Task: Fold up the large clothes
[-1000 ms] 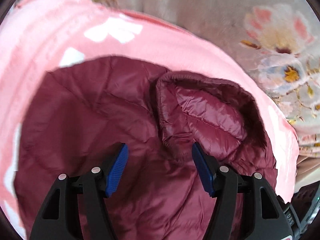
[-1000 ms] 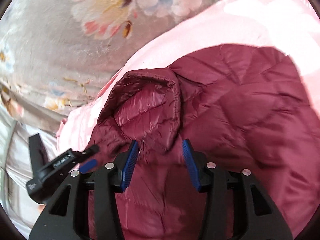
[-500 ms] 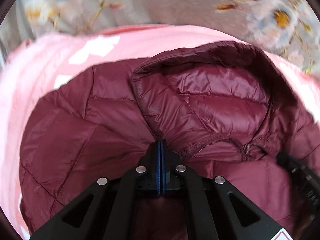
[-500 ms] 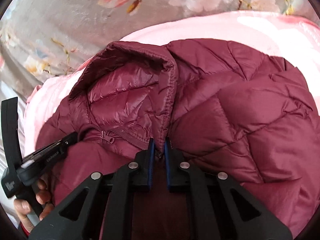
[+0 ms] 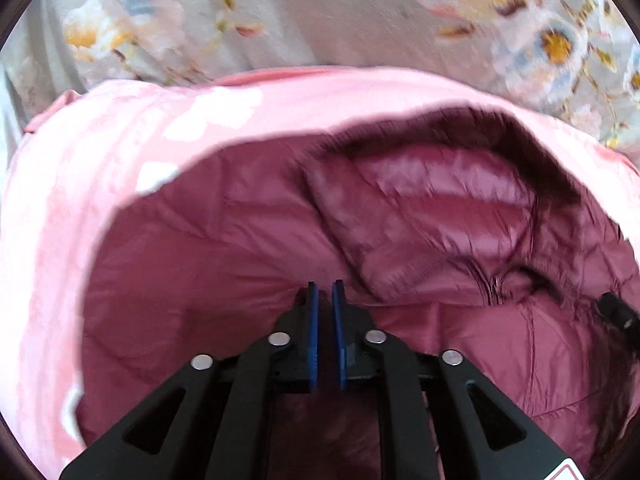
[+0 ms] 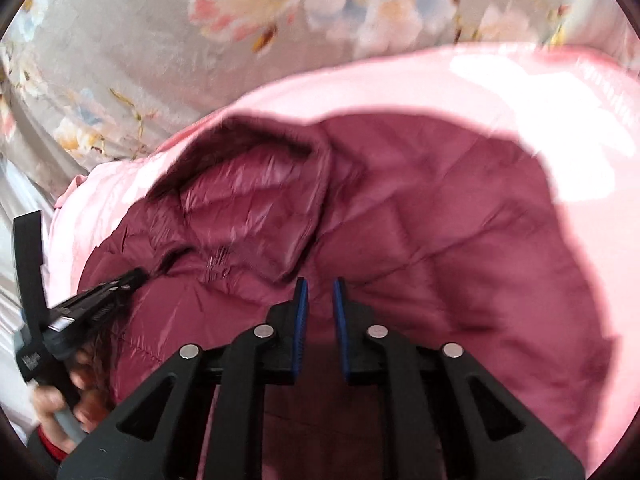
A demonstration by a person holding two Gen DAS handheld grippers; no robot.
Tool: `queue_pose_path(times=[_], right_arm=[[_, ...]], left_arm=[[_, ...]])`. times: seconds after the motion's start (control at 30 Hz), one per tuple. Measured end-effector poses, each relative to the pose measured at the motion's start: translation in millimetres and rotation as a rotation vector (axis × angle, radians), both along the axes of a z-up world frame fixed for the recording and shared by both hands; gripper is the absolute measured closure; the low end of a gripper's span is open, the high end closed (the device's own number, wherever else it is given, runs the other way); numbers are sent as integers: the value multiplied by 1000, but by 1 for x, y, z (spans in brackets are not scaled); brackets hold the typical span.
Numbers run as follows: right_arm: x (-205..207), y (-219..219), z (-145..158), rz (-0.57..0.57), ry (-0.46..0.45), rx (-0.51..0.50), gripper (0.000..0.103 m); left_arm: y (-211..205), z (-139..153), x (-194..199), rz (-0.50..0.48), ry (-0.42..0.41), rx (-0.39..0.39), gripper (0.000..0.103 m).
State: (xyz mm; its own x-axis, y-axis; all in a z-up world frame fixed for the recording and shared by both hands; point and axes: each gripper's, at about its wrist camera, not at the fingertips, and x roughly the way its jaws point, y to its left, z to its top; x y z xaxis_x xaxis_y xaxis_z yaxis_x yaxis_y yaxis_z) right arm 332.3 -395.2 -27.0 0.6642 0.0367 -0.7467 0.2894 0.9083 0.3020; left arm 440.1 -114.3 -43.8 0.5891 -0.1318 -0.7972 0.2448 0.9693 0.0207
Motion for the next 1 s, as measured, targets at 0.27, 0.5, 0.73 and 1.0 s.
queue_pose_path(times=[0.27,0.5,0.73,1.0], right_arm=[[88,-24,36,-57,-83,15,89],[128,-21,-10,-31,-13,36,86],[116,-2,-33,42,42,-112,87],[118,0,-42,40,49,-126,88]], left_arm=[[-12,61,67,111,-44,-46,68],[-17,17,119,217,122,-130,70],[-29,-18,88,105,39,39,71],[-40,-29,80,93,-32,123,70]])
